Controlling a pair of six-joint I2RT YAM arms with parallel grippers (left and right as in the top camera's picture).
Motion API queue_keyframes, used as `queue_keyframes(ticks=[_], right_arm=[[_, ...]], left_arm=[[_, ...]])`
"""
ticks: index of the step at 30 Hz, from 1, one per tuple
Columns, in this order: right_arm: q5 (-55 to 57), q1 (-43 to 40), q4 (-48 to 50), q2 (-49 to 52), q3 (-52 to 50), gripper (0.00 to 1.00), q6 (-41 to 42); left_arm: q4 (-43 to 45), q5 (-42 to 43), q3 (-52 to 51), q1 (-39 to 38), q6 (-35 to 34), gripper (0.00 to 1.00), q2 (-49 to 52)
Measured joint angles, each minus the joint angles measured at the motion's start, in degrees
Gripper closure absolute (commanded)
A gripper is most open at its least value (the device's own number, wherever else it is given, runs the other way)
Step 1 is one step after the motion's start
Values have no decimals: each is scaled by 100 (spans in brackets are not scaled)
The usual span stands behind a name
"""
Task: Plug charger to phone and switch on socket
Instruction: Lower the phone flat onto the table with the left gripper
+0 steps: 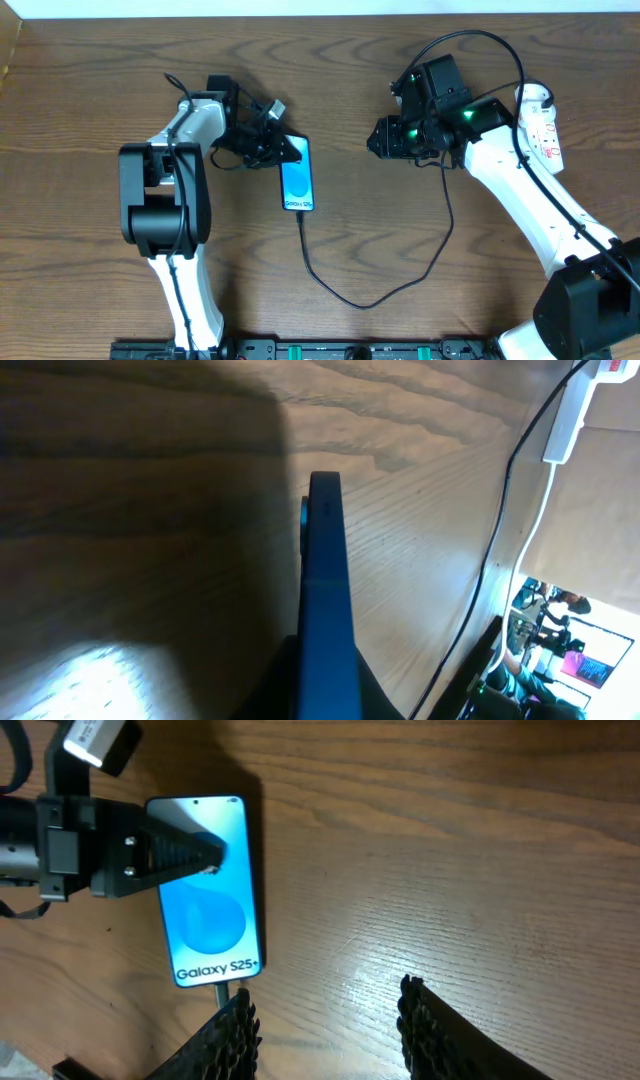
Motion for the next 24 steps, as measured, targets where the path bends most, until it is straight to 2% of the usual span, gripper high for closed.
queue_keyframes(ticks=[11,17,24], right_arm=[[26,0,-2,0,0,55,0],[33,0,-7,0,0,54,0],[39,2,-57,0,0,54,0]], left_arm=[[39,-328,0,-24,-407,91,2],[42,-560,0,-24,-551,72,2],[42,-778,0,-24,-577,66,4]])
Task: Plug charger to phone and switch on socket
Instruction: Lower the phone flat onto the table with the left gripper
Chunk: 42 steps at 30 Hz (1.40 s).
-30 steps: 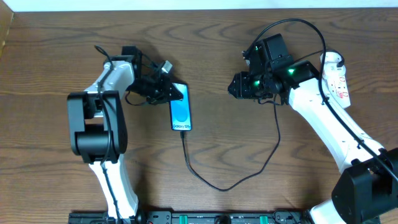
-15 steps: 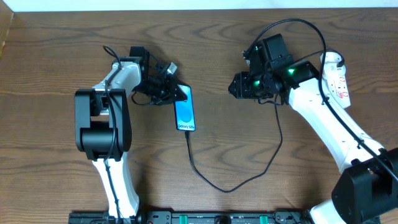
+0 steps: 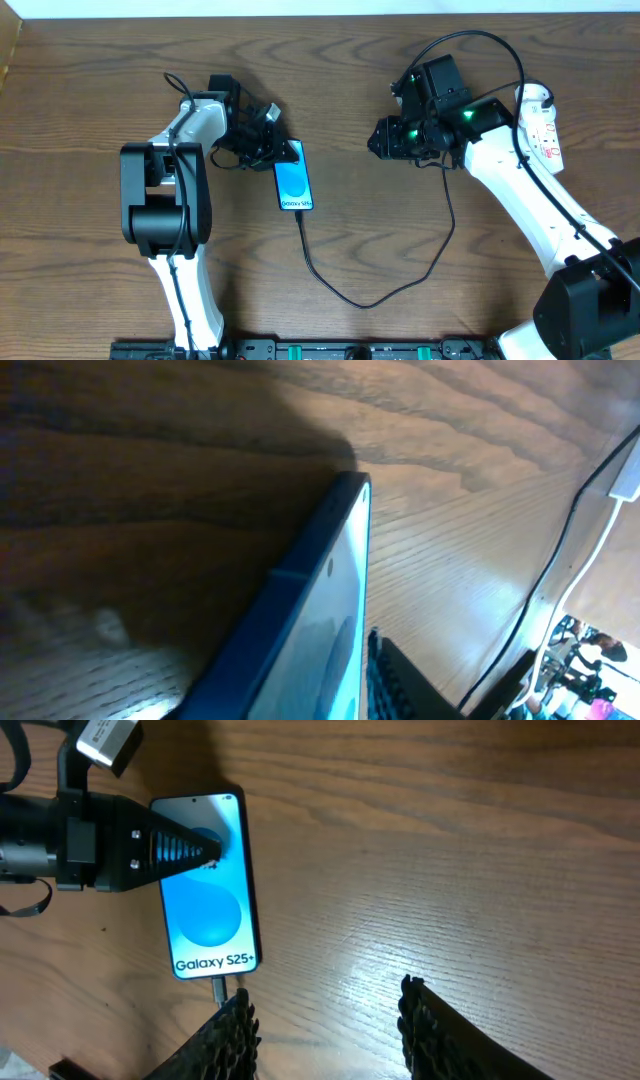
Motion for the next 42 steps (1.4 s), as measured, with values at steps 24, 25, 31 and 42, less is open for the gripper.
queue_keyframes(ticks=[24,25,31,42], right_arm=[[66,0,-13,-2,0,53,-22],[68,0,-11,-2,0,53,-24],[101,0,-13,-2,0,52,-46],[103,4,-28,-2,0,52,-105]], left_arm=[[-24,-671,109,-11,-304,59,-83],[-26,-728,114,-11,-321,59,-92],[-39,-966,142,-11,-431,59,-125],[-17,-1182,162,-11,-450,54,-155]])
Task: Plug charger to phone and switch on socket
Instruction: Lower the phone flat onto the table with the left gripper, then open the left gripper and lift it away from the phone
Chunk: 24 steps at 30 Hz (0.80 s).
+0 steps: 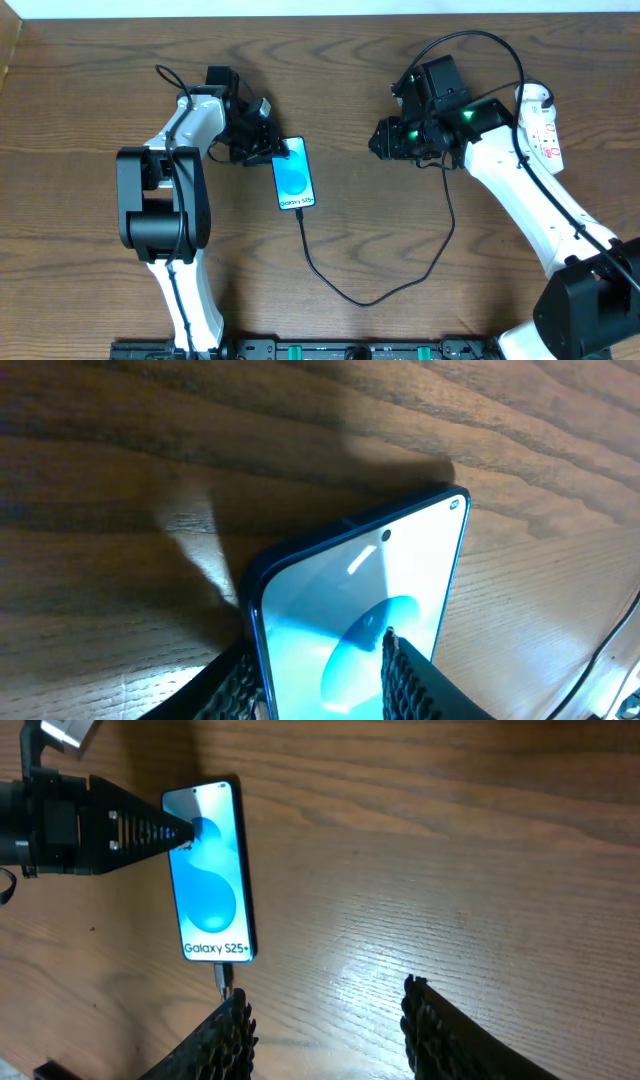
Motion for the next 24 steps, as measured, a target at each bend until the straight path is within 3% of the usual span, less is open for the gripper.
queue_keyframes(ticks=[16,23,24], right_arm=[[0,-2,2,0,0,51,-57],[0,-116,2,0,0,52,-120],[-2,-160,2,0,0,53,-144]], left_arm=[[-46,-490,-26,461,-20,48,-264],[-162,-643,-94,699,-98,48,-1659],[-175,-643,-94,730,-149,41,-1969]])
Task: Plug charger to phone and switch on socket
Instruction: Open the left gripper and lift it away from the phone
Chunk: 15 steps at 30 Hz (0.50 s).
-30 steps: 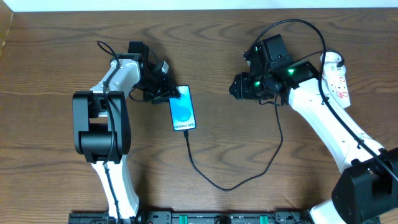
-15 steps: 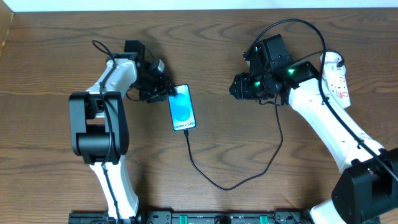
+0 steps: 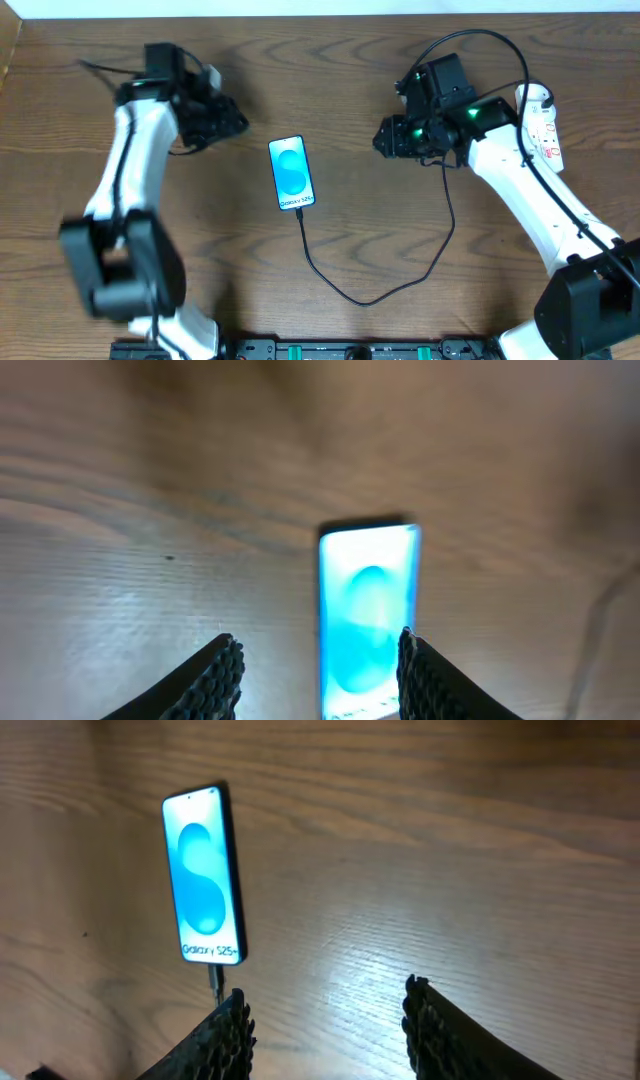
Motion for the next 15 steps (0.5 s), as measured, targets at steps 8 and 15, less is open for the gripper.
queue_keyframes(ticks=[8,15], right_arm=[[-35,-363,4,-22,0,67,-170],[-111,-883,-11,-442,0,97,-304]], left_arm=[[-46,2,7,83,-155,3,-1613],[-52,2,7,83,-155,3,-1919]])
